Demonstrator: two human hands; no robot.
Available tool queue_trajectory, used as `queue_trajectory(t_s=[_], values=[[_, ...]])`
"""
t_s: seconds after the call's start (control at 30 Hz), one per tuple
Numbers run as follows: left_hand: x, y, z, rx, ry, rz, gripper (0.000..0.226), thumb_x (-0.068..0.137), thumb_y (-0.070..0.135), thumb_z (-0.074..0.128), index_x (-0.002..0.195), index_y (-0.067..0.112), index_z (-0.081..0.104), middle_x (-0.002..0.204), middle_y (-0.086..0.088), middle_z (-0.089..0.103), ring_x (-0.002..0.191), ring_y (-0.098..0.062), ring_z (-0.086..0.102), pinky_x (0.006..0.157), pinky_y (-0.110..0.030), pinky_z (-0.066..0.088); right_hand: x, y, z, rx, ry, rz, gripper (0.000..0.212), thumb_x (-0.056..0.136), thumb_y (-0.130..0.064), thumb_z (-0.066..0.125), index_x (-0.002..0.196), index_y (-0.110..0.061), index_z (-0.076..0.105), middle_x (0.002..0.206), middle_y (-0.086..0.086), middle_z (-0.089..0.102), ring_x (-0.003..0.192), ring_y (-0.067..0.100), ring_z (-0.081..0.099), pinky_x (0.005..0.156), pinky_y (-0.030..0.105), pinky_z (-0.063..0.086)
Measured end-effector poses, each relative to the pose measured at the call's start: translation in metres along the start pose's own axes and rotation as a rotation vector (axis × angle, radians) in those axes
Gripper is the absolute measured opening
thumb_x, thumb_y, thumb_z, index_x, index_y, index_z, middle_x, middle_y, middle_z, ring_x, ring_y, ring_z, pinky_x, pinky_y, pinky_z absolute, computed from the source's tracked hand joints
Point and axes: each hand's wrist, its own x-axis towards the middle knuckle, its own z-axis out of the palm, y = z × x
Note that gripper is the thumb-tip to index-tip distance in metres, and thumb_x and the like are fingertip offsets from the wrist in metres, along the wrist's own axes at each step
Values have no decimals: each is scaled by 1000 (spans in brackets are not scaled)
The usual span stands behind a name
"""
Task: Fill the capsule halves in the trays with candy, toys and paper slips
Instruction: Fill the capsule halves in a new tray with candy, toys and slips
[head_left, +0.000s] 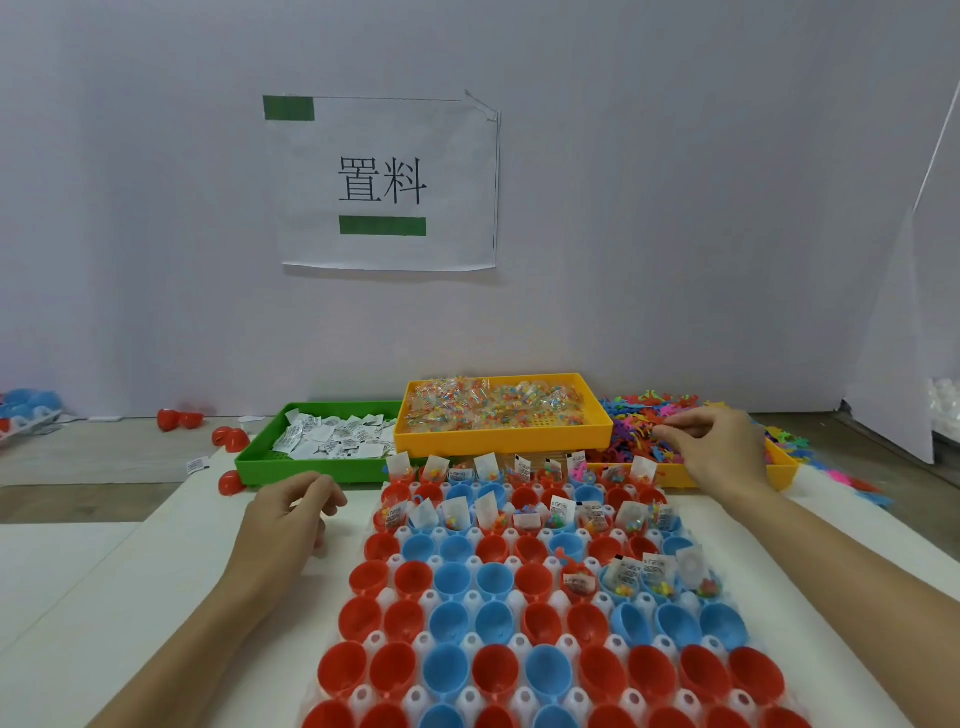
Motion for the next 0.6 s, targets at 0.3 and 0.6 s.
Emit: queue_trajectory(t_s=[0.3,0.6], values=[[1,0,0,21,-13,1,31,99,15,51,75,12,70,75,-7,66,53,-18,53,46,-24,41,-23,-29,-17,245,-66,9,8,89,-10,73,94,-16,70,77,-4,72,71,8,71,65,22,55],[-4,8,-3,-41,-13,5,28,99,12,51,79,11,70,79,-11,66,58,-24,55,47,-26,40,-90,-78,-45,409,-425,-126,16,88,-6,71,91,-21,74,78,-3,76,73,11,73,67,18,57]])
